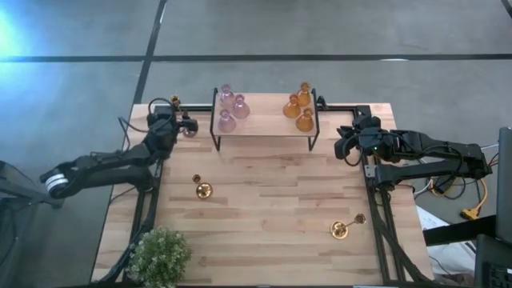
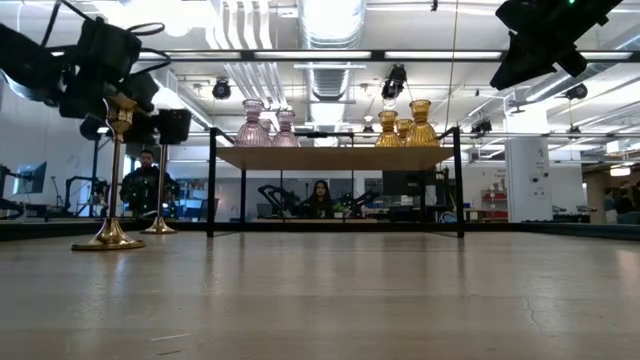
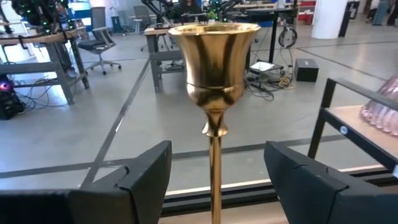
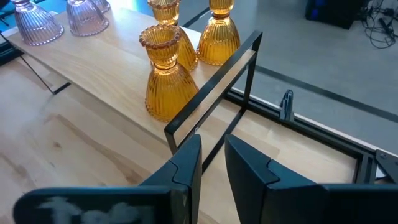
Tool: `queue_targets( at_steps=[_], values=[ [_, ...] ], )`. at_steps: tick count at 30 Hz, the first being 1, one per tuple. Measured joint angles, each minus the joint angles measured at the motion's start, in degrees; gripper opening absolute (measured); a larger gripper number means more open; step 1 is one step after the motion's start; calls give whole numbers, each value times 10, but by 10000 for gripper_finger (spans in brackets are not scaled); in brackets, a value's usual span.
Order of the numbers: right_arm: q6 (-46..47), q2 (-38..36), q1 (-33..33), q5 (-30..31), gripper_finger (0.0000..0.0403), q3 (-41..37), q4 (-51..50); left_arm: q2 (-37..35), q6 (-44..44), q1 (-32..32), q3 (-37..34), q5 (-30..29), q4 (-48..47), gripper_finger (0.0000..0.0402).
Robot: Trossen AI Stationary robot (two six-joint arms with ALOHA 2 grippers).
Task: Pick & Place candle stick holders
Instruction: Put the top golden metal candle holder on the shelf
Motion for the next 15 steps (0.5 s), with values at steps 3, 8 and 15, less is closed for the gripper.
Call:
queue_targets(
  at_steps=[3, 8, 15],
  values=[
    [0, 0, 0, 0, 69, 0, 0, 11, -1, 9, 5, 0, 0, 247],
    [0, 0, 0, -1, 73, 0, 0, 27, -1, 16, 14, 0, 1, 188],
    [0, 0, 0, -1, 64, 0, 0, 41, -1, 16, 16, 22, 0, 73]
  ],
)
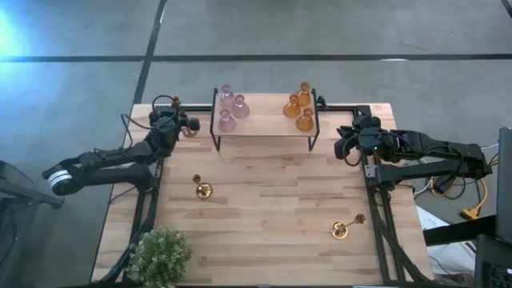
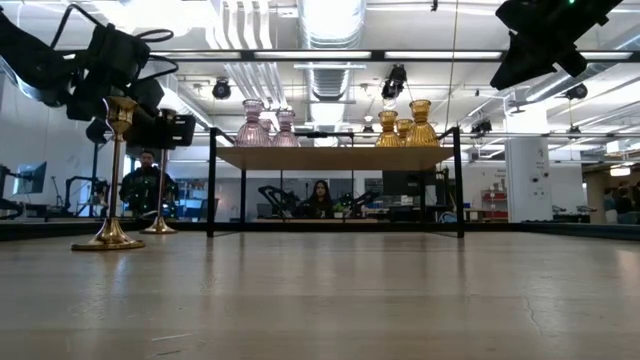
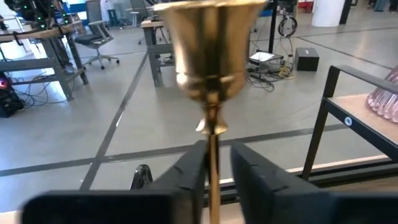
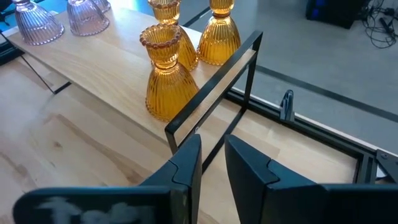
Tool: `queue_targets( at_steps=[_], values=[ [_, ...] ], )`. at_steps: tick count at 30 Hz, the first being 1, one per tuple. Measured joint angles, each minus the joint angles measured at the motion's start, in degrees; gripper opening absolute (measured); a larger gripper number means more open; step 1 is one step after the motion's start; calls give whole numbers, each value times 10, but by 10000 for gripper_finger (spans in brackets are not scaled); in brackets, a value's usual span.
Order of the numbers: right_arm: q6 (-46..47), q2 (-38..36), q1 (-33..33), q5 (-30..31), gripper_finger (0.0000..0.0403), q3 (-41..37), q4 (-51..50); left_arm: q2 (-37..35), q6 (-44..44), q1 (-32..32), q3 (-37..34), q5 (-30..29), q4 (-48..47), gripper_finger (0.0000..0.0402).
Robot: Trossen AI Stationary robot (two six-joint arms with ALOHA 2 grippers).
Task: Pick & Place candle stick holders
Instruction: Put the top golden metal candle holder on the shelf
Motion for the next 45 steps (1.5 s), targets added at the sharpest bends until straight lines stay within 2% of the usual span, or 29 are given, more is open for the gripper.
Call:
queue_targets(
  at_steps=[3, 9, 13, 17, 23, 30, 35, 39, 45],
  values=[
    [0, 0, 0, -1, 59, 0, 0, 0, 0, 0, -1, 3, 1, 22],
    [0, 0, 0, -4, 57, 0, 0, -4, 5, 8, 2, -4, -3, 19],
    [0, 0, 0, -5, 62, 0, 0, -23, 18, 9, 29, -4, -10, 19],
    [0, 0, 0, -5, 63, 0, 0, -55, 45, 9, 114, -2, -105, 19],
    [4, 0, 0, -5, 54, 0, 0, -66, 91, 9, 342, 20, -332, 19],
    [6, 0, 0, -4, 54, 0, 3, -16, 107, 9, 595, 128, -469, 19],
    [11, 0, 0, -4, 51, 0, 5, 54, 115, 9, 749, 258, -528, 19],
    [11, 0, 0, -4, 48, 0, 13, 126, 120, 8, 849, 356, -569, 19],
    [11, 0, 0, -4, 49, 0, 16, 236, 124, 8, 952, 493, -582, 19]
  ],
)
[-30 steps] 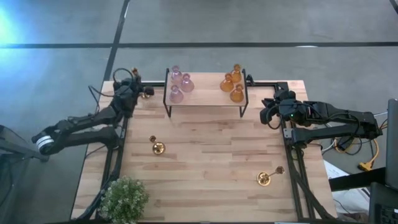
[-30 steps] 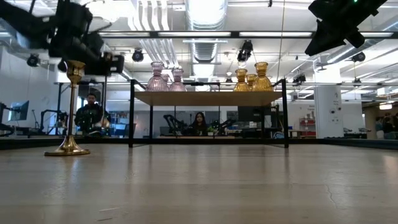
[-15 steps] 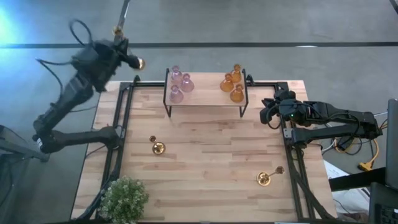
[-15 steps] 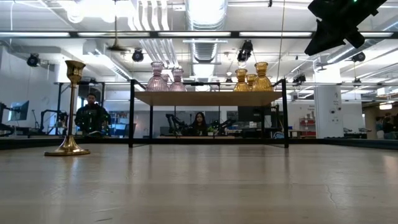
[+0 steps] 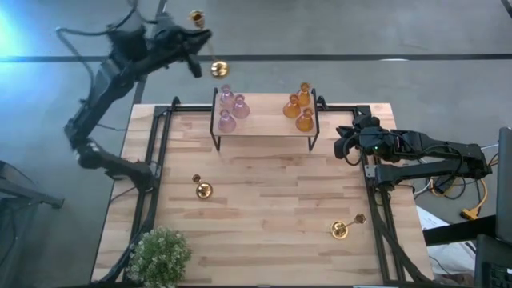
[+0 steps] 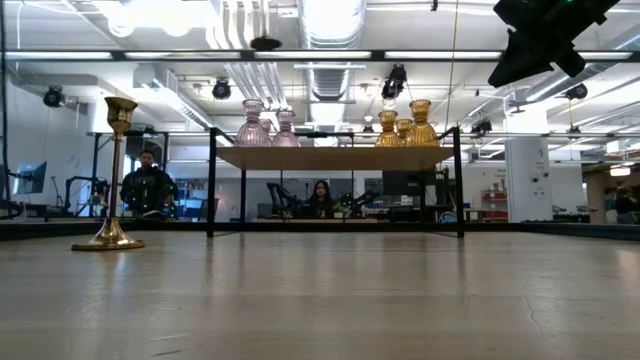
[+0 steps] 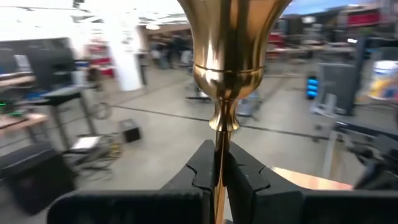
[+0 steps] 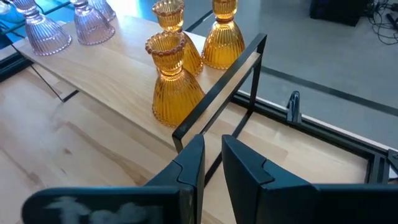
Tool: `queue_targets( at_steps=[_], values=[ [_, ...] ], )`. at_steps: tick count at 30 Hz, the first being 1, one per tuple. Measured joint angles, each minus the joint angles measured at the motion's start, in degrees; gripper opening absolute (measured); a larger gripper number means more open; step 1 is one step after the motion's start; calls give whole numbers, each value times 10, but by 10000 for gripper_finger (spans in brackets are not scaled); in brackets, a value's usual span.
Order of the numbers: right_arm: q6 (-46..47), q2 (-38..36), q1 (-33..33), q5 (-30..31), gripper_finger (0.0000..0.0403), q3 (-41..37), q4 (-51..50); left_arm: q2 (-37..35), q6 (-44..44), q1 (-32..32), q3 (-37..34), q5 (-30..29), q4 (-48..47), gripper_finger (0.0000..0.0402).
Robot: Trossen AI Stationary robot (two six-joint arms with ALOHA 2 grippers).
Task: Pick & Place candle stick holders
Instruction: Put the top golden metal candle holder on the shelf
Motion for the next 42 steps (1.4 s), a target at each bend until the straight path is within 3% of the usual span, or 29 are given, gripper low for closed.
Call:
queue_targets(
  at_steps=[12, 17, 26, 35, 42],
  values=[
    [0, 0, 0, 0, 47, 0, 10, 210, 3, 6, 159, 174, -6, 19],
    [0, 0, 0, 0, 47, 0, 10, 267, 9, 16, 180, 196, -9, 19],
    [-2, 0, 0, 0, 47, 0, 10, 313, 26, 39, 136, 207, 47, 19],
    [-10, 0, 0, 0, 47, -3, 9, 286, -3, 45, -32, 204, 176, 19],
    [-23, 0, 0, 0, 47, -3, 10, 256, -15, 47, -117, 197, 230, 19]
  ],
)
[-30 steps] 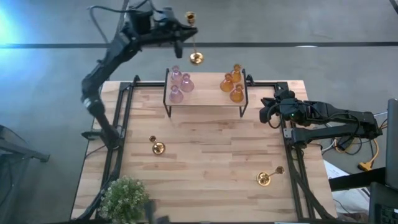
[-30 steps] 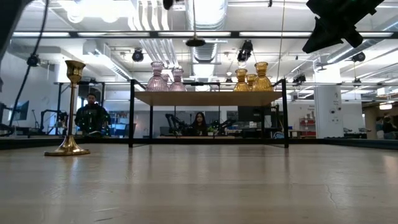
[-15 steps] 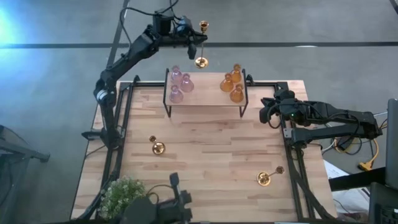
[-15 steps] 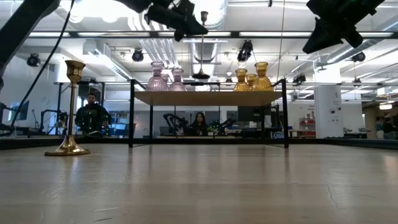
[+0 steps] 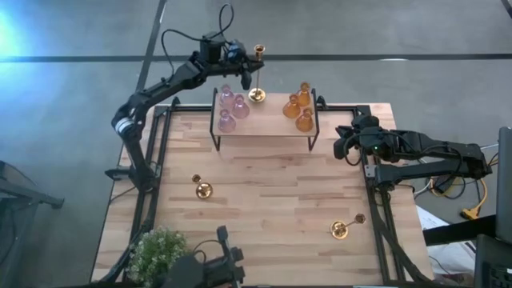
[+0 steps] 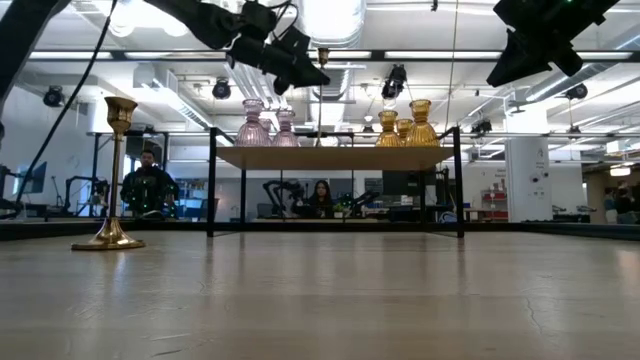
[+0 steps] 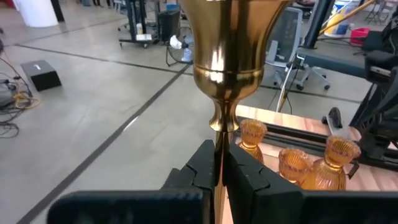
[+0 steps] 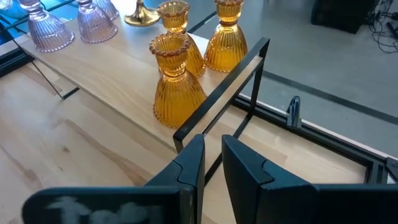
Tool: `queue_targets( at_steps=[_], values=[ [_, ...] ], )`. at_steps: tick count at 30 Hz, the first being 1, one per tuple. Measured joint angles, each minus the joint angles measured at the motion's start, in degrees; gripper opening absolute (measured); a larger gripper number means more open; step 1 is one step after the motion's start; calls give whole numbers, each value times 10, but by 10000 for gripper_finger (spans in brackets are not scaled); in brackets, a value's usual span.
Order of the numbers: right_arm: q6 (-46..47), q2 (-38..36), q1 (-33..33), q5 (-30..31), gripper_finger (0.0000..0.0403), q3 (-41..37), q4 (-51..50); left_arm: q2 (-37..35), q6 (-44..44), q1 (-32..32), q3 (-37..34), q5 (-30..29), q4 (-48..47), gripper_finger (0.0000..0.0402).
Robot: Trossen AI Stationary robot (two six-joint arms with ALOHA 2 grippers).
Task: Pick & Place candle stick holders
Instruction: Put the top golden metal candle holder on the shelf
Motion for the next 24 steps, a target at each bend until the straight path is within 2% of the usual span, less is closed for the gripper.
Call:
queue_targets(
  at_steps=[6, 14, 24],
  values=[
    [0, 0, 0, 0, 47, 0, 1, -33, -5, 4, -51, -12, 33, 19],
    [0, 0, 0, 0, 47, 0, 2, -35, -15, 4, -91, -12, 59, 19],
    [1, 0, 0, 0, 47, 0, 7, -35, -18, 5, -93, -11, 59, 19]
  ],
)
